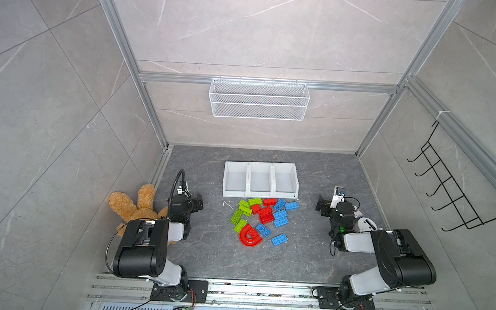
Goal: Sort the legos into containers by color
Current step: 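Raise both arms from rest toward the brick pile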
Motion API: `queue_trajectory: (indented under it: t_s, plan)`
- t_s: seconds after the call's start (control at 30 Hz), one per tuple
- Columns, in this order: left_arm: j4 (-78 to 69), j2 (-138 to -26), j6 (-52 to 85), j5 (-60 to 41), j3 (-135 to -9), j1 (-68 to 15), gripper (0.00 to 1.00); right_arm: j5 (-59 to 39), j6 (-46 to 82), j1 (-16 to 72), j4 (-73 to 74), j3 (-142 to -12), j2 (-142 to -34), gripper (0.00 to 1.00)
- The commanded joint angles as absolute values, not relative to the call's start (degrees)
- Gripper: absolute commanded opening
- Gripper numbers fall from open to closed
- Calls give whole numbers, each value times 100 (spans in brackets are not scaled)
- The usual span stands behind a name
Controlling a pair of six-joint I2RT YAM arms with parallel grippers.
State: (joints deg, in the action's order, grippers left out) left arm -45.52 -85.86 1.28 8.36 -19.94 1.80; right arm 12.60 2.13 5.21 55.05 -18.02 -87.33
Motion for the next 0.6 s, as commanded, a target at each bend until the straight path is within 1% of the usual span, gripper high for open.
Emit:
queue_trajectory:
  t_s: [0.0,0.3,0.37,0.47,0.53,0.57]
  plan:
    - [-4852,-8604,105,771,-2060,192,100,1230,316,514,5463,-1919,-8745,99]
    - [-4861,-8591,106,770,-2048,193,100,1284,276,501,5542,-1903,-8732,100]
    - [-4915,-8560,93,769,-2053,193,99,1401,298,525,5085,-2010,-8417,99]
    - [-3911,-8041,-17,525,-2306,174,99,1339,256,532,4045,-2277,-7685,96]
    - [-2765,-7645,183,624,-2670,113,99,1271,538,554,2918,-2657,-7243,94]
    - [-2151,-7445,445,629,-2915,101,99,1027,731,562,2323,-2889,-7044,91]
